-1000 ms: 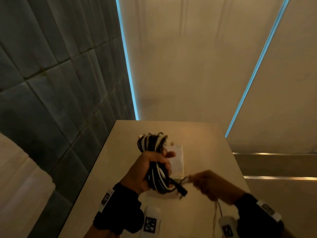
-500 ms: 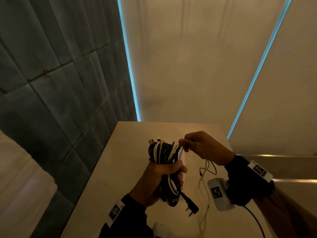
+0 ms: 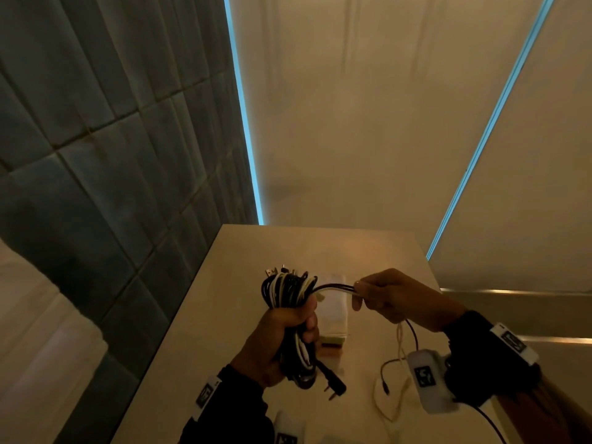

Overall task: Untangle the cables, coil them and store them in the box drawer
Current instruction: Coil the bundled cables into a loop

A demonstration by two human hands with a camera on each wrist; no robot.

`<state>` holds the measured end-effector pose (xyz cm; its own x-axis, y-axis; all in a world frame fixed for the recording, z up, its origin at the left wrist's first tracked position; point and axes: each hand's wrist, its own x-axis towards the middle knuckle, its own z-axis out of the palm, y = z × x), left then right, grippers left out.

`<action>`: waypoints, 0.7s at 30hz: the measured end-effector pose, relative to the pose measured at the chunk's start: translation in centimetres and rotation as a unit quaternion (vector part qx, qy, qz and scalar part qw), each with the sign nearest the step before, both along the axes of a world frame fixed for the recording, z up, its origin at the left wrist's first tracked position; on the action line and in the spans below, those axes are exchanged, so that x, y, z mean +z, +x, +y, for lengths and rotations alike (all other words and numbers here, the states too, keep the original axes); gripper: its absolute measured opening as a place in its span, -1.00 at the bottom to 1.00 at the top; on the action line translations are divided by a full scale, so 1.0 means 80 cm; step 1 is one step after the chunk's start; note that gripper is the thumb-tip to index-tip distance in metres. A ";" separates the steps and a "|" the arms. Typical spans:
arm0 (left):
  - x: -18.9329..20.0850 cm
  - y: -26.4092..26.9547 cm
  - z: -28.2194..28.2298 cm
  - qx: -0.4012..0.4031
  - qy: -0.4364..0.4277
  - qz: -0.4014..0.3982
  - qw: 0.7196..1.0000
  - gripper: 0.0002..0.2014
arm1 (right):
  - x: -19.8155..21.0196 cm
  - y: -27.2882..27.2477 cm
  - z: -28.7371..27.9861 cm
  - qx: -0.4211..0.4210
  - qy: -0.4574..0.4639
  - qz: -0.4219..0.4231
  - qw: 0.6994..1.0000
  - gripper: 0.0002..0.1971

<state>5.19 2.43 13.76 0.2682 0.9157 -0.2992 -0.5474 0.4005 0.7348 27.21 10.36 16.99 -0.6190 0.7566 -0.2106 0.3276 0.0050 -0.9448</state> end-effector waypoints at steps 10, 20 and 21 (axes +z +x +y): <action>-0.015 0.034 0.016 0.102 -0.018 -0.020 0.994 -0.71 | -0.010 -0.066 -0.071 -0.306 0.204 -0.003 0.930 -0.89; -0.020 0.022 0.033 0.078 -0.055 -0.040 0.995 -0.60 | -0.015 -0.092 -0.095 -0.090 0.326 -0.103 0.935 -0.75; -0.019 0.023 0.032 0.080 -0.063 -0.059 0.993 -0.70 | -0.016 -0.094 -0.096 -0.107 0.335 -0.098 0.931 -0.75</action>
<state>7.03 5.02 12.22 0.1627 0.9070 -0.3885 -0.6902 0.3860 0.6120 19.72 2.69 15.72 -0.4389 0.8602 0.2595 0.5548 0.4867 -0.6748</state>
